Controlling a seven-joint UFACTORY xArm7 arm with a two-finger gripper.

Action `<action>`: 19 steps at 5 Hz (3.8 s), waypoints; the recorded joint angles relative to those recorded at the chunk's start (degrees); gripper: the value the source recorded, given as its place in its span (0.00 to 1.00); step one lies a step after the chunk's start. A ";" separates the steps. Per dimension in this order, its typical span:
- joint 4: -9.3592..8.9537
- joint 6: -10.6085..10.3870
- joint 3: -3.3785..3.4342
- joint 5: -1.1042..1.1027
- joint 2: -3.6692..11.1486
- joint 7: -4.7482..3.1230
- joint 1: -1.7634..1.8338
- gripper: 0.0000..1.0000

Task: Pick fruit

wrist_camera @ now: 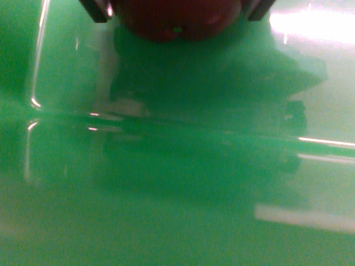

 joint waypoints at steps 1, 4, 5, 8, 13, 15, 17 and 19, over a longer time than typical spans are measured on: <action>0.00 0.00 0.00 0.00 0.00 0.00 0.00 1.00; 0.09 0.12 0.00 0.01 -0.03 -0.02 0.00 1.00; 0.09 0.12 0.00 0.01 -0.03 -0.02 0.00 1.00; 0.98 1.35 0.03 0.08 -0.39 -0.23 0.01 1.00; 2.73 3.77 0.07 0.22 -1.09 -0.64 0.04 1.00; 3.97 5.49 0.10 0.32 -1.58 -0.94 0.06 1.00; 5.31 7.34 0.14 0.42 -2.12 -1.25 0.08 1.00; 6.73 9.30 0.17 0.53 -2.68 -1.59 0.10 1.00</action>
